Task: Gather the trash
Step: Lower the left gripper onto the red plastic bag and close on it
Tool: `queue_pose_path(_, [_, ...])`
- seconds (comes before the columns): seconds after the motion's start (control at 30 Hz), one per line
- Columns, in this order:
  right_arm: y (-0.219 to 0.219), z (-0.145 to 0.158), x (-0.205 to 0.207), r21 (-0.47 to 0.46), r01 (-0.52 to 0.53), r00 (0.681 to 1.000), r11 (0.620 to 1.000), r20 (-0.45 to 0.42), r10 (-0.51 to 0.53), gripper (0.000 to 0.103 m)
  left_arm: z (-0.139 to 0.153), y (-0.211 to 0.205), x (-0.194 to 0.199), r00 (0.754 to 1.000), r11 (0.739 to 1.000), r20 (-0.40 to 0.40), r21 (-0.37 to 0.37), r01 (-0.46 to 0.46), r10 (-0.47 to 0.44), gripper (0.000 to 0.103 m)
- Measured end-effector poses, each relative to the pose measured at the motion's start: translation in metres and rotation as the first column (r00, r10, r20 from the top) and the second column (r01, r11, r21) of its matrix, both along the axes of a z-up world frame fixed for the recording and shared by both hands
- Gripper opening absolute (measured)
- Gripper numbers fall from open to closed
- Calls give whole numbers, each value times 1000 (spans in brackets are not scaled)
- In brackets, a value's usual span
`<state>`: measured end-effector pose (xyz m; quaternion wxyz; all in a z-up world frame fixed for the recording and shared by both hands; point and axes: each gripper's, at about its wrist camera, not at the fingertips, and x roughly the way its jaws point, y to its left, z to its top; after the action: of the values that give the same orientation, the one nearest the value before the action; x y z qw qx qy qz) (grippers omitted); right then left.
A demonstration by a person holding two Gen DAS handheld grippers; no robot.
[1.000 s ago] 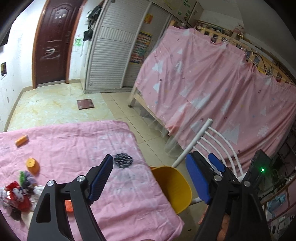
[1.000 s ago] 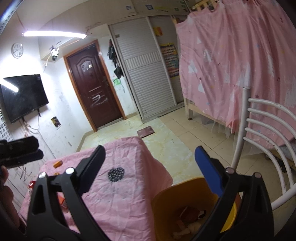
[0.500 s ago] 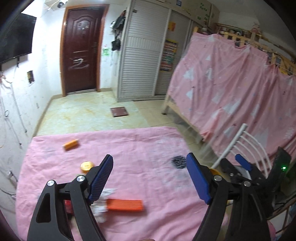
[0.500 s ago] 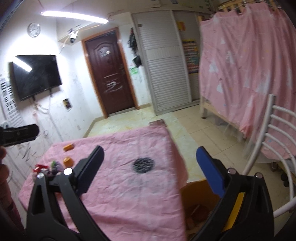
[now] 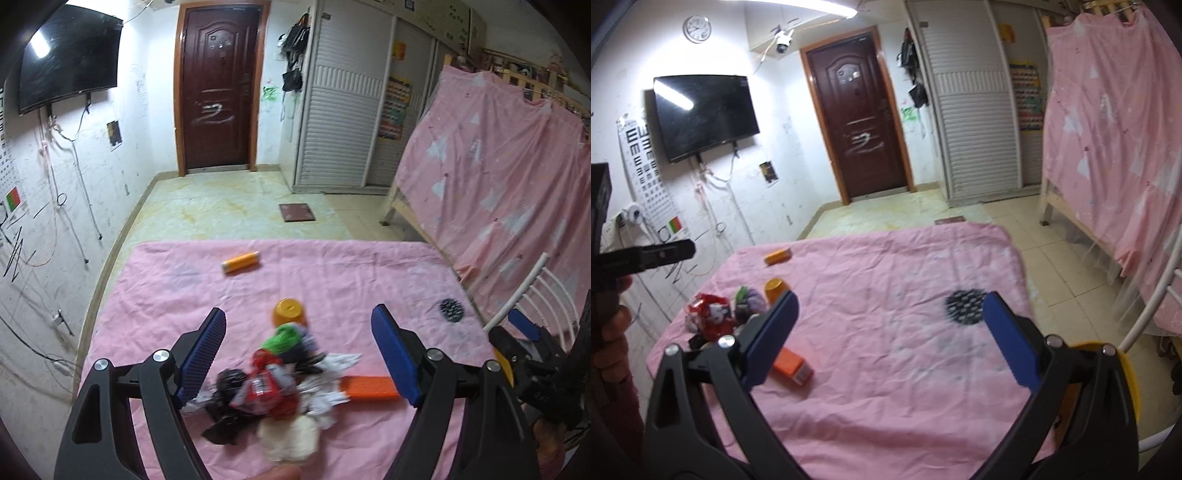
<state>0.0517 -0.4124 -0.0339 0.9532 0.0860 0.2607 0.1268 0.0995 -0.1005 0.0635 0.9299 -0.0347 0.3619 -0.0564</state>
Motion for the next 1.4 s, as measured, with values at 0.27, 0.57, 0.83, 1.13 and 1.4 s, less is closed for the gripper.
queue_pose_path(0.27, [33, -7, 6, -5, -82, 996, 997, -29, 82, 96, -26, 28, 3, 998, 1000, -54, -10, -18, 18, 65])
queue_pose_path(0.57, [60, -15, 13, -21, -130, 990, 991, -63, 128, 96, -53, 34, 5, 994, 1000, -112, -11, 3, -4, 56])
queue_pose_path(0.83, [77, -19, 14, -27, -167, 983, 986, -78, 165, 96, -65, 27, 7, 989, 997, -126, -42, 69, -74, 40])
queue_pose_path(1.13, [92, -23, 17, -32, -197, 976, 980, -99, 193, 96, -74, 28, 8, 986, 994, -130, -59, 95, -102, 12])
queue_pose_path(1.4, [115, -23, 27, -40, -242, 965, 969, -113, 236, 96, -47, 53, -3, 997, 991, -32, -114, 69, -73, 12])
